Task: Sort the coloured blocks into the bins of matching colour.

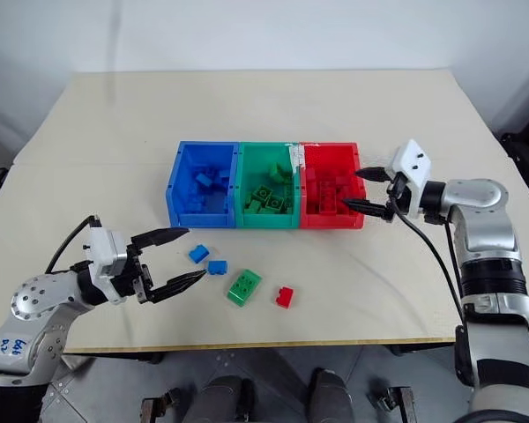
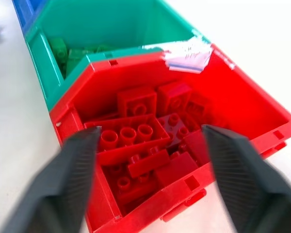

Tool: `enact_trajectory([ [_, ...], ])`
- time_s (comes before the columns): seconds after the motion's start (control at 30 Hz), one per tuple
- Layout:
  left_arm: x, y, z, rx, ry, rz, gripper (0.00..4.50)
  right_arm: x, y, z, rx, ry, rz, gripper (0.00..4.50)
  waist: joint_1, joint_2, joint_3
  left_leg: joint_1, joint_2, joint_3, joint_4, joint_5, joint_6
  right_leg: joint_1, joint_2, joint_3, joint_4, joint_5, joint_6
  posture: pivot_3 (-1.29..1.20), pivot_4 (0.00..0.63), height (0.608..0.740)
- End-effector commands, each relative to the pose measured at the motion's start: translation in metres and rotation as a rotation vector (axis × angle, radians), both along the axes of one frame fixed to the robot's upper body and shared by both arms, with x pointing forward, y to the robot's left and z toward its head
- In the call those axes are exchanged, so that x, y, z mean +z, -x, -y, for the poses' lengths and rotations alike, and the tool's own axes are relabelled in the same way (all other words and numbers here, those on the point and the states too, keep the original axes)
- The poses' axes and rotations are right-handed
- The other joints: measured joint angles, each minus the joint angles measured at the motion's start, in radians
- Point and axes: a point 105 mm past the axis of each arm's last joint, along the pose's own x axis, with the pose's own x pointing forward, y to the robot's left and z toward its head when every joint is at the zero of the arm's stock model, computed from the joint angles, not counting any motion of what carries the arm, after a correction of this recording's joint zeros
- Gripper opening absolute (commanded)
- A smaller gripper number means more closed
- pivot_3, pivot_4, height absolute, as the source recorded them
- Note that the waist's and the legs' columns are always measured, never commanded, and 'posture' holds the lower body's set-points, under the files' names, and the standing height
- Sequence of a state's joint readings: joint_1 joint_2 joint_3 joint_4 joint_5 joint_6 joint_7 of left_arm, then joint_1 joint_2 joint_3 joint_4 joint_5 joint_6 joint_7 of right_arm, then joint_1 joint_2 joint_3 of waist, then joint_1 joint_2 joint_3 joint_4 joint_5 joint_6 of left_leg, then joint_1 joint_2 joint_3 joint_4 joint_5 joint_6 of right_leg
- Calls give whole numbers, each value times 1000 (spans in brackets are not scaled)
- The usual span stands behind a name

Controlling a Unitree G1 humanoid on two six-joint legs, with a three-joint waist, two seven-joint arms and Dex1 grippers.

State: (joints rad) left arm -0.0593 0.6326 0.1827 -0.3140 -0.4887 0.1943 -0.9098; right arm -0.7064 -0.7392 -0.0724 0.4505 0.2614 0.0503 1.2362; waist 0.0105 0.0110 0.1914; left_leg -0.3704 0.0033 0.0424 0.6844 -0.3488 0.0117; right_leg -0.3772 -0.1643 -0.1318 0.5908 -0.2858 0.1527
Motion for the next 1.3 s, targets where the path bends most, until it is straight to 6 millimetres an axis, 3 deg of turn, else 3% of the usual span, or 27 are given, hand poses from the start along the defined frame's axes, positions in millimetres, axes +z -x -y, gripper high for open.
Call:
enact_trajectory([
  [0.03,1,-2,4,-43,-7,14,4500,11,27,14,37,6,55,4466,11,0,0,0,0,0,0,0,0,0,0,0,0,0,0,0,150,740],
  [0.2,-10,-9,18,-147,-75,12,4500,-20,70,37,25,89,-30,4466,19,0,0,0,-1,1,0,0,0,0,0,0,0,0,0,0,150,740],
  [0.37,-15,-10,36,-270,-105,17,4500,-37,88,59,-63,105,-38,4466,10,0,0,3,0,5,0,0,1,1,0,3,0,1,1,0,150,740],
  [0.5,-15,-10,39,-304,-107,19,4500,-42,96,53,-47,97,-64,4466,4,0,0,3,1,6,0,0,1,0,1,4,1,1,1,0,150,740],
  [0.6,-15,-11,33,-283,-116,25,4500,-49,103,22,70,106,-94,4466,5,0,0,3,1,6,0,0,1,0,1,4,1,1,1,0,150,740],
  [0.67,-15,-10,22,-248,-131,37,4500,-54,107,-13,180,99,-140,4466,2,0,0,3,1,5,0,0,1,0,1,4,1,1,1,0,150,740],
  [0.73,-15,-9,14,-224,-131,30,4500,-57,107,-29,209,111,-156,4466,-2,0,0,3,2,5,0,0,0,0,1,4,0,1,1,0,150,740],
  [0.9,-25,15,-16,-167,-166,-64,4500,-75,117,-80,338,95,-271,4466,-1,0,0,2,2,-1,0,-1,1,0,1,4,0,1,1,0,150,740],
  [1.13,-28,33,-28,-76,-163,-87,4500,-108,110,-104,315,155,-275,4466,15,-1,0,1,0,-4,0,-1,1,0,-1,3,0,1,1,0,150,740],
  [1.23,-29,38,-27,-56,-148,-94,4500,-110,102,-108,286,129,-267,3864,11,-1,0,2,0,-3,0,-1,1,0,-1,3,0,1,1,0,150,740],
  [1.3,-29,39,-25,-49,-140,-93,4500,-113,102,-106,290,143,-268,3206,10,-1,0,2,0,-3,0,-1,1,0,0,3,0,0,1,0,150,740],
])
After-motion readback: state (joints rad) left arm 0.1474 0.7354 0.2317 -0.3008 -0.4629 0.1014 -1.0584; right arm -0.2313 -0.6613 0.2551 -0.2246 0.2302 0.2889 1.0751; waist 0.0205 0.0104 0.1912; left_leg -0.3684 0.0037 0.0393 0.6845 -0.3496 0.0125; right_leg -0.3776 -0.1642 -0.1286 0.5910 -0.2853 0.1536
